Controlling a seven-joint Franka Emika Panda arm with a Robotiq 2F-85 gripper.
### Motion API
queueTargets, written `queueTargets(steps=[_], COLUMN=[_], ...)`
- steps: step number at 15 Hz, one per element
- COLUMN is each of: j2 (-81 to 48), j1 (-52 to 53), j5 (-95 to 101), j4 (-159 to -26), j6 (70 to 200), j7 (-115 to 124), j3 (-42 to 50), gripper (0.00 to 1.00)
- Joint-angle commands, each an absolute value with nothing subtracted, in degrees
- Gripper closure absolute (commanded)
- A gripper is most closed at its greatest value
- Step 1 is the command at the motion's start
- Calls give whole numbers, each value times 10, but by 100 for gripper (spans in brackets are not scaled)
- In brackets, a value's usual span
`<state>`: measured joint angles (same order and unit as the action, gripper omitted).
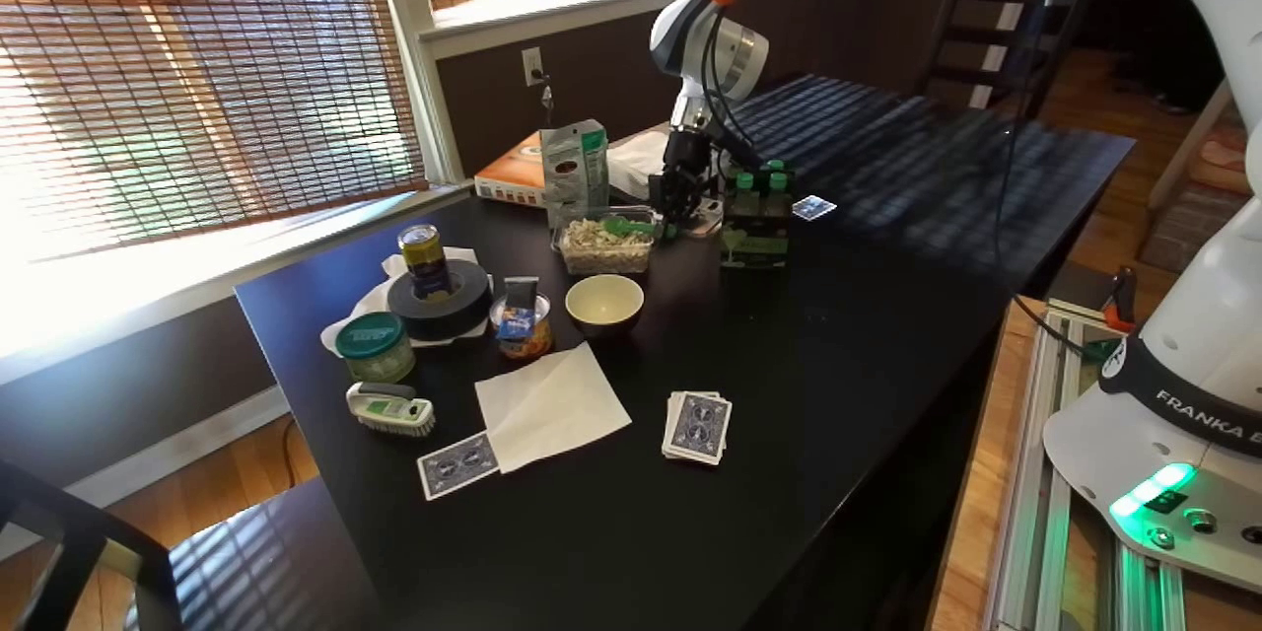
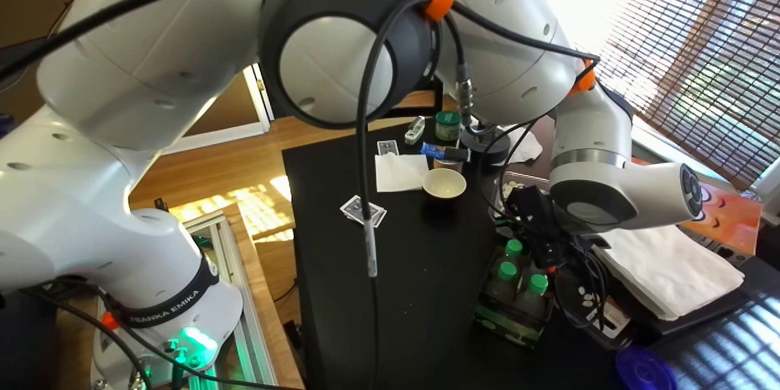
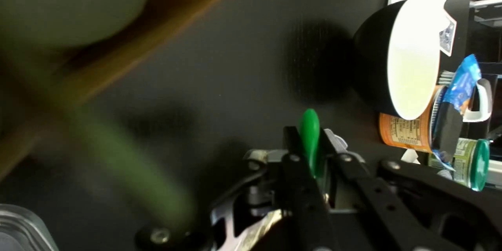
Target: Put a spoonful of the clear lunchbox's contents into the bowl
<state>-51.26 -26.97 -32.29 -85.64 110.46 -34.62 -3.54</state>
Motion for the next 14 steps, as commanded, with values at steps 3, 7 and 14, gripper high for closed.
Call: queueTargets(steps=[3, 7, 14], j2=[-500, -492, -482], j1=[-258, -259, -218], j5=[-296, -277, -145], j4=[-841, -803, -733], j6=[1096, 1081, 925], j7=[-335, -356, -383], j3=[-23, -32, -21], gripper=[97, 97, 97])
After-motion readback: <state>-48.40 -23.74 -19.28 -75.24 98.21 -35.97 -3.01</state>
